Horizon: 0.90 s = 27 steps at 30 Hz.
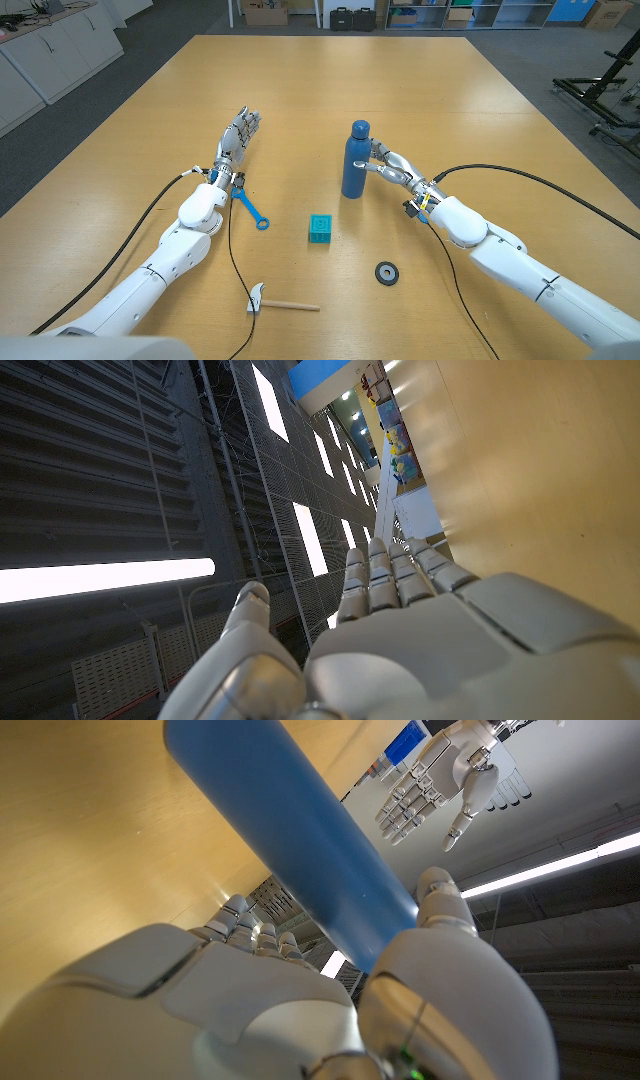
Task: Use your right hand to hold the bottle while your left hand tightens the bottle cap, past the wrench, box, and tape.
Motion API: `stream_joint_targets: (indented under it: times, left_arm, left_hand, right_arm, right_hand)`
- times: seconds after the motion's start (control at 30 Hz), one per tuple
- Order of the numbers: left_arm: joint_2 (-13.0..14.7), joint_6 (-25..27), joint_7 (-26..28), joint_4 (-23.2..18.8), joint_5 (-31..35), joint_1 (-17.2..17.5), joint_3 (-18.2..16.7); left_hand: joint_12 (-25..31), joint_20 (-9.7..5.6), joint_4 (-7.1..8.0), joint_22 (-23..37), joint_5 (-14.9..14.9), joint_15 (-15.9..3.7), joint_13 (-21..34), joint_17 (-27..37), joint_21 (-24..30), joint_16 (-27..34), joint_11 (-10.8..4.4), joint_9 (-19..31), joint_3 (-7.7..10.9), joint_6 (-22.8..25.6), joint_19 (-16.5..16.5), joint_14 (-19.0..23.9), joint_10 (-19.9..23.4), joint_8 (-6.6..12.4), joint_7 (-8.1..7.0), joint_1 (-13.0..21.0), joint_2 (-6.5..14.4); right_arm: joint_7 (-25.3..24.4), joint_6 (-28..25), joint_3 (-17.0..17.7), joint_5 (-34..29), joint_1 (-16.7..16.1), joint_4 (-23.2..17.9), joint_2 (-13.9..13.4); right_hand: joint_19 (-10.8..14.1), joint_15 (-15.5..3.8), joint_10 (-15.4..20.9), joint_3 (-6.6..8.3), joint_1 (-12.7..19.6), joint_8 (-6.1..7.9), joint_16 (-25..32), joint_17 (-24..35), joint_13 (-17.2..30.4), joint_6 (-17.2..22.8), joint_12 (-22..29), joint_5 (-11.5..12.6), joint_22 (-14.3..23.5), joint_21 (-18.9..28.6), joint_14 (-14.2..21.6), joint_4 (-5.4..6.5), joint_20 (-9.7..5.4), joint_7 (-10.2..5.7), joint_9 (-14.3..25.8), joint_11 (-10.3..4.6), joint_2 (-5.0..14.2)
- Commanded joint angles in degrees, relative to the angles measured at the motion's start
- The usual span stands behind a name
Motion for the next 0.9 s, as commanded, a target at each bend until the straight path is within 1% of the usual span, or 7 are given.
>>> stream_joint_targets:
  times: [0.03, 0.4, 0.63, 0.9]
  left_arm:
    - [0.33, 0.57, 0.76, -0.98, 0.50, 0.62, -0.12]
    - [0.32, 0.76, 1.37, -1.46, 0.45, 1.51, -0.25]
    - [0.22, 0.85, 1.34, -1.38, 0.54, 1.36, -0.13]
    - [-0.18, 0.85, 1.05, -0.68, 0.45, 0.99, 0.24]
  left_hand:
    - [0.16, -2.25, -0.41, 0.15, -0.01, -0.03, 0.15, 0.19, 0.08, 0.27, 0.02, 0.13, 0.10, 0.60, 0.65, 0.56, 0.27, 0.44, 0.03, 0.29, 0.50]
    - [0.15, -2.13, -0.43, 0.15, -0.02, 0.15, 0.10, 0.19, 0.02, 0.18, 0.08, 0.14, 0.11, 0.68, 0.62, 0.51, 0.41, 0.40, -0.02, 0.26, 0.54]
    - [0.10, -2.10, -0.45, 0.15, -0.03, 0.13, 0.05, 0.19, -0.03, 0.28, 0.13, 0.14, 0.12, 0.81, 0.58, 0.93, 0.41, 0.39, -0.06, 0.22, 0.56]
    - [0.14, -2.25, -0.48, 0.15, -0.04, 0.08, 0.00, 0.19, -0.02, 0.33, 0.17, 0.15, 0.12, 1.18, 0.72, 1.26, 0.69, 0.46, -0.06, 0.19, 0.58]
  right_arm:
    - [1.61, 1.05, -1.91, 0.48, 2.08, 3.21, 1.21]
    - [1.53, 1.67, -2.96, 0.34, 2.37, 4.83, 1.92]
    - [1.86, 2.01, -3.61, 0.59, 2.69, 6.00, 2.38]
    - [2.46, 1.97, -4.76, 0.04, 3.94, 7.27, 3.12]
  right_hand:
    - [-0.75, -0.36, -2.15, -0.31, -0.04, 0.44, 0.51, -0.02, 0.19, -6.25, 0.32, 0.36, 0.33, -0.14, -4.34, -0.13, -0.07, 2.47, 0.20, -0.30, 0.08]
    - [0.20, -0.52, -1.31, -0.54, 0.29, 0.77, 0.80, -0.12, 0.19, -5.41, 0.67, 0.78, 0.33, -0.10, -3.62, -0.08, -0.10, 2.53, 0.20, -0.32, 0.17]
    - [0.47, -0.59, -1.16, -0.66, 0.46, 0.80, 0.91, -0.17, 0.19, -5.31, 0.73, 0.99, 0.33, -0.16, -3.32, -0.06, -0.14, 2.45, 0.20, -0.42, 0.21]
    - [0.87, -0.67, -0.82, -0.77, 0.73, 0.93, 1.01, -0.24, 0.18, -4.97, 0.86, 1.23, 0.33, -0.21, -3.00, -0.07, -0.25, 2.26, 0.20, -0.70, 0.28]
